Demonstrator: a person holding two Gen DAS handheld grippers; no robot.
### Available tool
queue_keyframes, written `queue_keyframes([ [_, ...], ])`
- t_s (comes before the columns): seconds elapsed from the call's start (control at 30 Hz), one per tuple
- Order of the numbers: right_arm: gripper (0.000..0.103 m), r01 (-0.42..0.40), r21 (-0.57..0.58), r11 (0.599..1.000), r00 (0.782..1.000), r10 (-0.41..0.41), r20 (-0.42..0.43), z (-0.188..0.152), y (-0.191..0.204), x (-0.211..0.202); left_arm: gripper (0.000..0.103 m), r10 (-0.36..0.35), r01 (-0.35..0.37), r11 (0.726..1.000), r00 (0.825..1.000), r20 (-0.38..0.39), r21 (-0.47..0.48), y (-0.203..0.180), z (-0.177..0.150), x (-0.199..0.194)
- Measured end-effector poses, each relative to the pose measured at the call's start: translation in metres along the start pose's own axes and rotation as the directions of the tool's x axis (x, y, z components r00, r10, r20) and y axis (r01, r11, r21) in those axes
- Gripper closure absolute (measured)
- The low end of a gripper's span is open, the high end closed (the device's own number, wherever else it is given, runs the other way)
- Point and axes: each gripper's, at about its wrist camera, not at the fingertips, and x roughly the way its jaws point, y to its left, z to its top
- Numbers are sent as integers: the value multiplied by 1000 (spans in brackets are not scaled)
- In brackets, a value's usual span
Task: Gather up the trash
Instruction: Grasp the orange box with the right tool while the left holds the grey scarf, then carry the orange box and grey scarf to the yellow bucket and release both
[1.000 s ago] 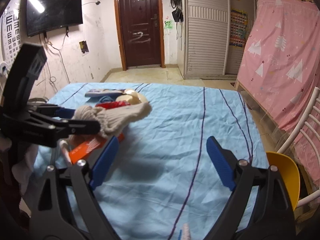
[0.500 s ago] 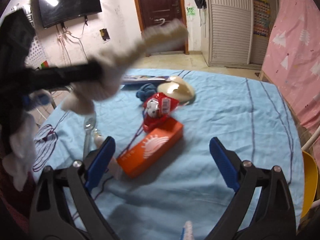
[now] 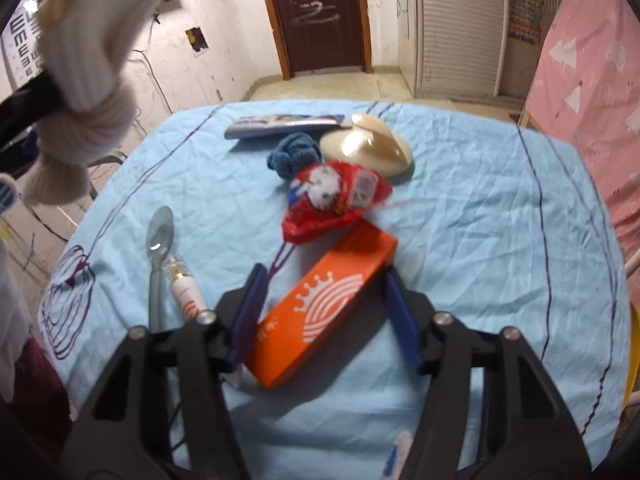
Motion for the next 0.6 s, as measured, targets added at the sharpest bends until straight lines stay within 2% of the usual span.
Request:
queue_keyframes([
  [0.1,60,-6,6,1000,1000,6,-3,-2,-7,-3,54,-1,1,1000,1000,-1,1,-2,1,1],
  [0.27,78,-13,66,998,1000,12,16,-8,-26,-14,54,0,0,1000,1000,-10,16,-6,3,3],
  [0.33,81,-15,84,996,1000,13,27,-10,-33,-18,54,3,-2,1000,1000,-15,23,-9,4,5],
  [0.6,81,-50,164,985,995,36,92,-15,-64,-38,54,9,-7,998,999,-34,59,-33,8,14],
])
